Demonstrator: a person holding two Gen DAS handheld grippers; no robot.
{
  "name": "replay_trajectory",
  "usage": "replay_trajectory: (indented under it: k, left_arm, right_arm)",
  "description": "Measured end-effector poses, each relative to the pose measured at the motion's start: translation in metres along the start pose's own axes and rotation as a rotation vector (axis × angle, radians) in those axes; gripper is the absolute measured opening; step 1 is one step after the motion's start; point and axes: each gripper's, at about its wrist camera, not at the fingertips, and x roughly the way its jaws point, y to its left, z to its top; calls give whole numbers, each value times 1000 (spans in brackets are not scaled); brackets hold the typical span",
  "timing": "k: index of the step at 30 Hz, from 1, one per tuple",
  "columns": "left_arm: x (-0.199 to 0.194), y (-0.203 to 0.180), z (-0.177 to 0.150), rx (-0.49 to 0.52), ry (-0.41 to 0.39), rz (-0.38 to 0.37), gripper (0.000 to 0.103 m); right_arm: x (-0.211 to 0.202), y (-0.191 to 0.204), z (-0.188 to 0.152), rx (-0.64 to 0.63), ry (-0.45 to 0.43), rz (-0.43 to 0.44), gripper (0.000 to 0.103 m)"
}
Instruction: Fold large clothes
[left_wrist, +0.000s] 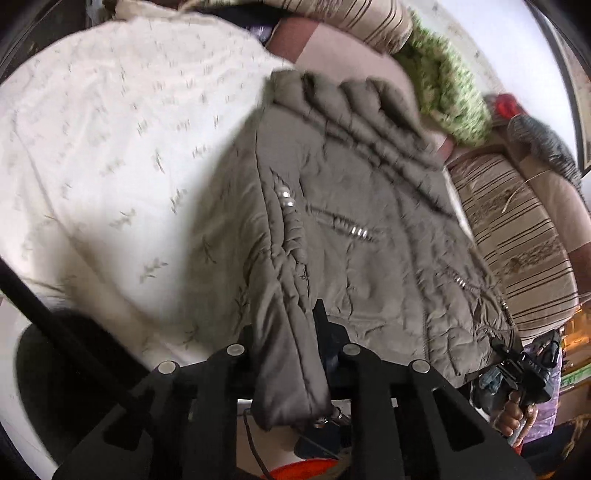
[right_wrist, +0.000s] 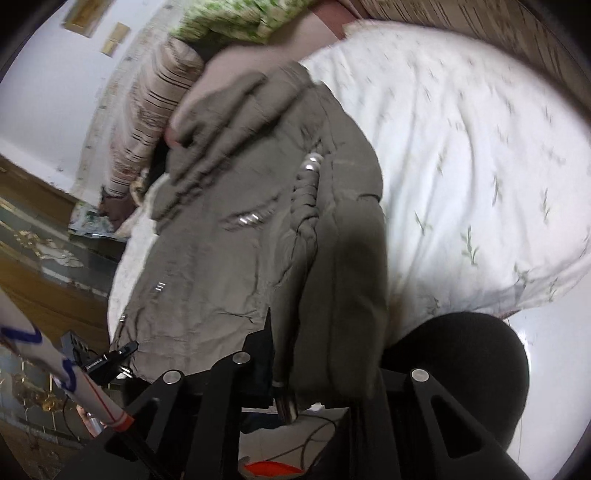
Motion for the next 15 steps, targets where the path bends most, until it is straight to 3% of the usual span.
replay_trajectory:
  k: [4,8,11,15]
  left_arm:
    - [-30,-5,-13,29,-18,-4,17]
    - [-34,-10,-30,80,-15,56,17]
    - [-24,-13,-25,96,-5,99,17]
    - [-25,-18,-8,89,-37,86,17]
  right_arm:
    - [-28,13,-9,-43,-1,48,16]
    - [-45,16,-23,-73,17,48,16]
    - [-42,14,-24,-85,33,11,16]
    - [-31,20,-11,-91,38,-5,16]
